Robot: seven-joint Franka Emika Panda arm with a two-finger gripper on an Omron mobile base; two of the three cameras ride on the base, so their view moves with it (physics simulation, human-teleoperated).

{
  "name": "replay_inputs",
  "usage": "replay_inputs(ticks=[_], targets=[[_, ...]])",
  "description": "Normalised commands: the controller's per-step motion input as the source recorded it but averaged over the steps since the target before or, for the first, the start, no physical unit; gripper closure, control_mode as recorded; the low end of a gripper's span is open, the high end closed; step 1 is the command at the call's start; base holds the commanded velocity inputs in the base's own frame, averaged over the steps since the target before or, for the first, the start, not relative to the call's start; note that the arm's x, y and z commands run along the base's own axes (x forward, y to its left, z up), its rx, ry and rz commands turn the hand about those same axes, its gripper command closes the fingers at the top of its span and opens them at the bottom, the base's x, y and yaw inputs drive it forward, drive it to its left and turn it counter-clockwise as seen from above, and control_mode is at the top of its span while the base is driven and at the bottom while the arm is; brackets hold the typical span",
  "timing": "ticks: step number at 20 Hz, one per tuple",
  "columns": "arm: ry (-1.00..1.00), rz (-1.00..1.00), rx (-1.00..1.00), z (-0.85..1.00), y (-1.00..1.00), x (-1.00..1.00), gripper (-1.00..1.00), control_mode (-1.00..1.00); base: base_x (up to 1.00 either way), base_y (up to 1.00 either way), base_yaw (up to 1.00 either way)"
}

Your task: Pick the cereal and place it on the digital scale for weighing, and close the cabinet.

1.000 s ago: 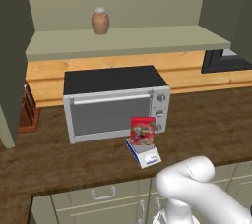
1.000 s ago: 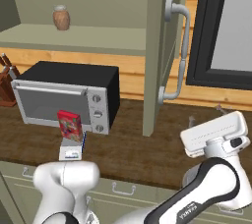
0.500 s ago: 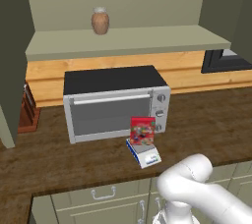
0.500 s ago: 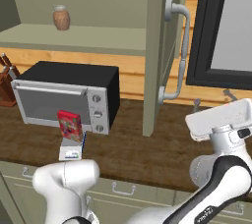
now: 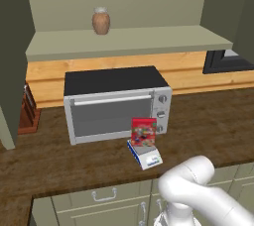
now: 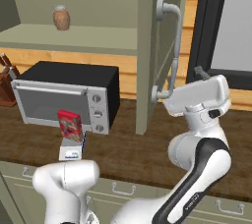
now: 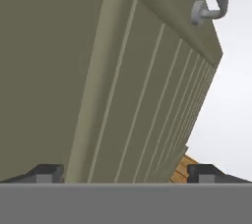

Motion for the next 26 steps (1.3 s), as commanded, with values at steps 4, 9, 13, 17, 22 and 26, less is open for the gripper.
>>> replay_inputs(ticks=[4,9,13,17,22,26], targets=[[-0.11,0.0,-0.06,0.61,1.0,-0.21,-1.0,-1.0,0.0,0.0,0.0],[-0.02,-0.03,-0.05,0.4,1.0,-0.09,-1.0,-1.0,0.0,0.0,0.0],[0.0,-0.13,-0.09,0.18,1.0,0.16,-1.0,-1.0,0.0,0.0,0.0],[0.0,-0.17,-0.08,0.11,1.0,0.4,-1.0,-1.0,0.0,0.0,0.0],[0.01,-0.17,-0.05,0.15,1.0,0.41,-1.0,-1.0,0.0,0.0,0.0],[0.01,-0.13,-0.02,0.32,0.66,0.33,-1.0,-1.0,0.0,0.0,0.0]])
